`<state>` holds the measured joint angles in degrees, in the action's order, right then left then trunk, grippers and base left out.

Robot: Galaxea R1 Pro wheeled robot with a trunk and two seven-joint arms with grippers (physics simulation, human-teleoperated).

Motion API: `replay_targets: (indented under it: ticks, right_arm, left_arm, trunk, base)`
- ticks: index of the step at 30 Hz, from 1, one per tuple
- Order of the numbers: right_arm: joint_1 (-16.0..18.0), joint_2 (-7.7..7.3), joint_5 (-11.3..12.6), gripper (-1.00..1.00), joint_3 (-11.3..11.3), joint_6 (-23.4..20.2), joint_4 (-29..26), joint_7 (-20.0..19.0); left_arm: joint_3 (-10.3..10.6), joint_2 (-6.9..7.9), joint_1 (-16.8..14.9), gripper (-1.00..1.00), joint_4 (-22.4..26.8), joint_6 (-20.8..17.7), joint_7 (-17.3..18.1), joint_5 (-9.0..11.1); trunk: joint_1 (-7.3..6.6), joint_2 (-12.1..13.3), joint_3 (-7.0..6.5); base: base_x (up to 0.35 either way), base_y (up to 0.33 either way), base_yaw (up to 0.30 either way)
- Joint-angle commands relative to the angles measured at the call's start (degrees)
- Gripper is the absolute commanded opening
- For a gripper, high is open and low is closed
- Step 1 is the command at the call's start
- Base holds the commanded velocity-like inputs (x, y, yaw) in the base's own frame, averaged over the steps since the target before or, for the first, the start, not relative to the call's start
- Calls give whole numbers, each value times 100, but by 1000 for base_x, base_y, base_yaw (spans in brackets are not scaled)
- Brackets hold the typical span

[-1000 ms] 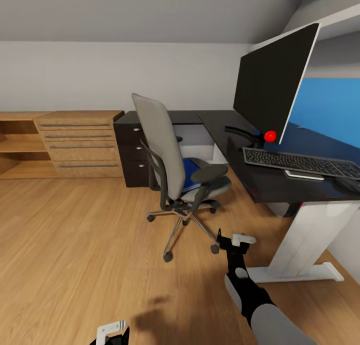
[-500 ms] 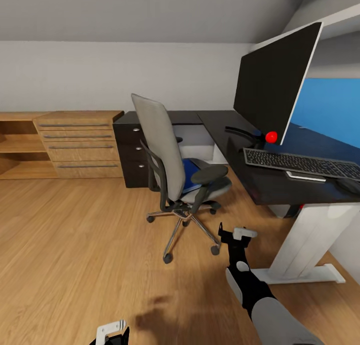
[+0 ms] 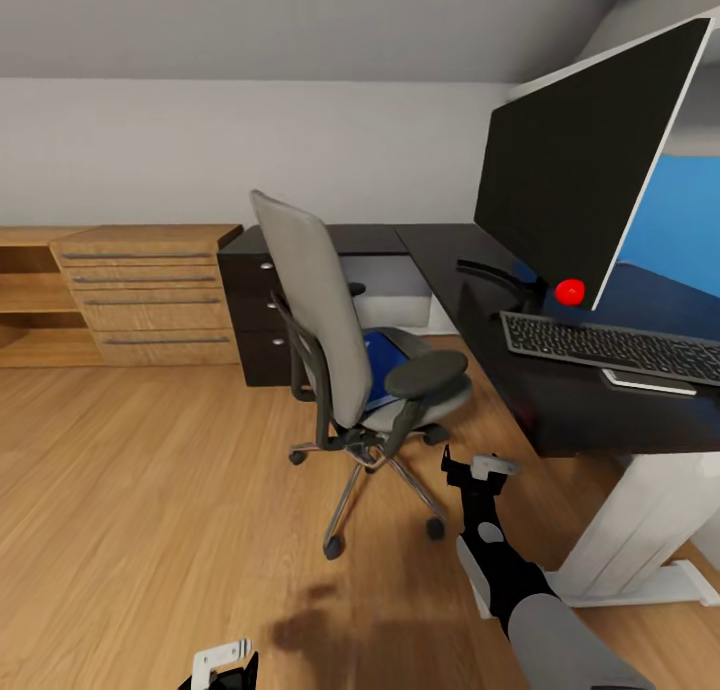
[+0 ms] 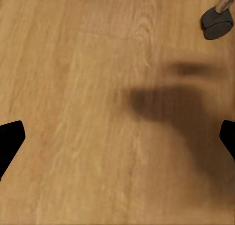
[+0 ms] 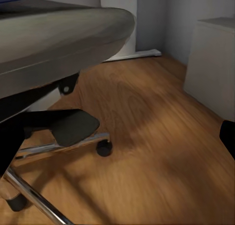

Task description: In the bedroom, organize the workspace by keeping the computer under the desk, ensuring the monitor is on the desk, placing the keyboard on the desk next to the monitor, placing the mouse on the desk next to the keyboard, moving the folder from the swivel chair onto the desk next to the mouse, stacking the notebook on top of the folder with the pen on top of the notebook, and positioning the swivel chair next to the desk.

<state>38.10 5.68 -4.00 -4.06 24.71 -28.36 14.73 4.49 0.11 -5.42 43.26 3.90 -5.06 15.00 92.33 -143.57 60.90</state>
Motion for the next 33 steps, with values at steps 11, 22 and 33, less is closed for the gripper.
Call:
replay_targets:
  ticks: [11,22,33]
  right_arm:
    - [4,0,-40,100,-33,16,6,4]
    - [4,3,-48,100,-25,20,-8,-4]
    - [4,3,-48,100,-18,31,-24,-5]
  left_arm:
    - [34,-7,-3,100,43,78,-39,46]
    - [34,-77,-3,100,53,102,-44,47]
    - [34,-81,-3,100,51,102,-39,46]
  trunk:
    - [1,-2,5]
    - [27,-15,227]
    - [55,-30,470]
  base:
    - [67,0,0]
    - [2,0,0]
    - [0,0,0]
